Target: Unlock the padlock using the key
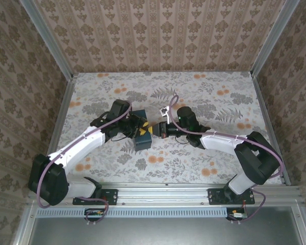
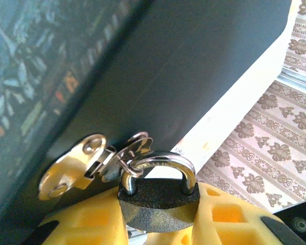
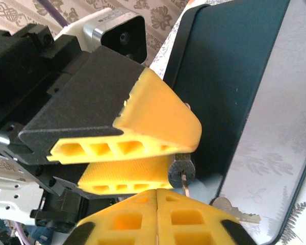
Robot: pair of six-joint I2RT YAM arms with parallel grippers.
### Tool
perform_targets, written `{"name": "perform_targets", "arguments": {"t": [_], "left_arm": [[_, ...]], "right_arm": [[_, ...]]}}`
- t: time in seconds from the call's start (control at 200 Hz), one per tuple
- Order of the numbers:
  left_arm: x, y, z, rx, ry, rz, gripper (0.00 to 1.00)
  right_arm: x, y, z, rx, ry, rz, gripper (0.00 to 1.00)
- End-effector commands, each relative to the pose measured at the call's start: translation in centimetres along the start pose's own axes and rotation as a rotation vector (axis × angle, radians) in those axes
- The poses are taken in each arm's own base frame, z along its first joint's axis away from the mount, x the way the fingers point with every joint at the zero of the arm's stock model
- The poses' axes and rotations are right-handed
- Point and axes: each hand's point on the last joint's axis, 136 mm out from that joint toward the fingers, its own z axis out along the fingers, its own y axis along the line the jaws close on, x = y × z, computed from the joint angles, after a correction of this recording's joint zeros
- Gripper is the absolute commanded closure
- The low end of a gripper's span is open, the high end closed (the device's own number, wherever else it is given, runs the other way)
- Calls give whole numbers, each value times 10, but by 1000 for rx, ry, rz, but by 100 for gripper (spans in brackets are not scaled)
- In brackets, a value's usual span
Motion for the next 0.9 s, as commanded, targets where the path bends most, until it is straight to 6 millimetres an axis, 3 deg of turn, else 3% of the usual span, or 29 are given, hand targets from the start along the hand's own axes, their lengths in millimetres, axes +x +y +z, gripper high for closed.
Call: {"name": "perform_targets", "arguments": {"t": [0.0, 0.135, 0.16, 0.325, 0.47, 0.635, 0.805, 0.895], "left_arm": [[13, -7, -6, 15, 73, 38, 100], [7, 0, -13, -10, 71, 29, 100], [7, -1, -13, -10, 77, 30, 100], [6, -3, -13, -73, 145, 76, 100], [3, -2, -16, -115, 159, 80, 100], [1, -2, -18, -111, 173, 55, 100], [-1, -2, -19, -107, 176, 45, 100], [-2, 0, -18, -104, 178, 26, 100]], "right_arm": [[-5, 6, -5, 42, 27, -82, 79], [0, -2, -39, 173, 111, -288, 60], [-4, 6, -48, 176, 103, -342, 58], [-6, -3, -68, 253, 118, -749, 57], [-35, -15, -65, 426, -76, -1126, 64], [-41, -22, -46, 609, -77, -1412, 67], [-43, -1, -38, 613, -183, -1436, 67], [-28, -4, -21, 597, -128, -1462, 67]]}}
